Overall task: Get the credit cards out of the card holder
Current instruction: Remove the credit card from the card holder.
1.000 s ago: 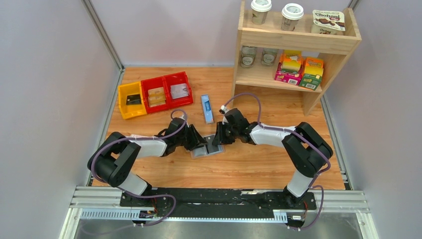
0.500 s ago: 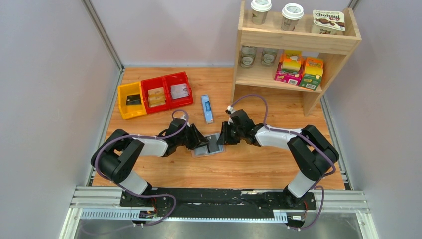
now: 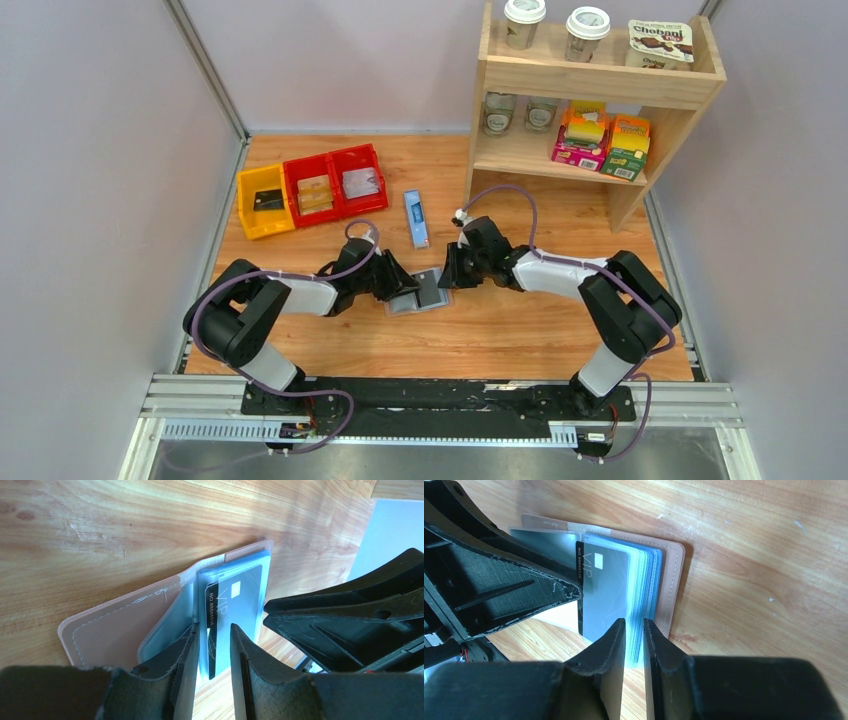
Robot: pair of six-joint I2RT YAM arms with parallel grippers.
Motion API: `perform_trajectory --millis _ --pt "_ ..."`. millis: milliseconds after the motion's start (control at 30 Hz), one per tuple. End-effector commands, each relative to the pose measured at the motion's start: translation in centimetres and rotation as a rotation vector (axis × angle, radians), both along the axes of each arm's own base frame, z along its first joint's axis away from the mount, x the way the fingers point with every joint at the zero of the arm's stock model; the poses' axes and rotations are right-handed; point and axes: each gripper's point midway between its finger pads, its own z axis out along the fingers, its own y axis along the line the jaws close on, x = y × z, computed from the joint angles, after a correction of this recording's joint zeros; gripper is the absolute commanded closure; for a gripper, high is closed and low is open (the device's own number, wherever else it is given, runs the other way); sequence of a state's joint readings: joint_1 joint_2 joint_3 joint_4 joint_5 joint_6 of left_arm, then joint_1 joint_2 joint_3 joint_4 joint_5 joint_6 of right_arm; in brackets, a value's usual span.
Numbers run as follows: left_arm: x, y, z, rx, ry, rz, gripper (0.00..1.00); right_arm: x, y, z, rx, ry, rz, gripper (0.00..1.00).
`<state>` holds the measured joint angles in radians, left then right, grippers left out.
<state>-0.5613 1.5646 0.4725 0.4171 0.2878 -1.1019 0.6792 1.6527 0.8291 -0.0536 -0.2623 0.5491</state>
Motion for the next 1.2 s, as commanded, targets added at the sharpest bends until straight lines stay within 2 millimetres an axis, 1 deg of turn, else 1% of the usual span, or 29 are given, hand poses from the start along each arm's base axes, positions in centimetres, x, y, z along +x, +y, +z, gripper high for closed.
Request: perform_trajectory --millis 0,200,367,500,567,767,867,1000,1167 --pt "-0.2 -0.2 -0.1 -0.006 -0.014 -0.02 0.63 1.7 1.2 2.3 0.044 -0.074 0.017 0.8" --pt "-0.2 -0.1 -0.1 -0.005 -0.012 -0.018 0.63 1.9 1.6 2.8 0.06 -0.083 0.034 0.8" --pt "-0.3 -0.1 -0.2 -0.005 -0.013 -0.02 0.63 2.0 1.8 2.5 0.054 -0.073 0.049 0.8" --pt "-0.1 -0.2 0.0 -0.009 -0.019 -0.02 0.64 1.6 1.9 1.4 0.044 -0.037 0.066 0.81" --pt "-0.2 -0.1 -0.1 -0.008 -0.018 -0.02 0.64 1.2 1.6 0.5 0.028 -0.016 0.066 0.82" --pt "-0.2 0.0 -0.2 -0.018 -0.017 -0.008 0.64 0.0 0.8 -1.6 0.004 0.027 0.067 0.93" --pt "-0.4 0.0 -0.4 -0.029 -0.006 -0.007 0.64 -0.6 0.5 -2.4 0.003 0.047 0.065 0.96" --pt "-0.4 -0.1 -0.4 -0.05 -0.009 -0.006 0.64 -1.1 0.3 -2.9 -0.003 0.067 0.061 0.96" --pt "-0.1 -0.5 1.4 -0.095 -0.068 -0.012 0.66 -1.2 0.1 -3.0 -0.005 0.071 0.061 0.96"
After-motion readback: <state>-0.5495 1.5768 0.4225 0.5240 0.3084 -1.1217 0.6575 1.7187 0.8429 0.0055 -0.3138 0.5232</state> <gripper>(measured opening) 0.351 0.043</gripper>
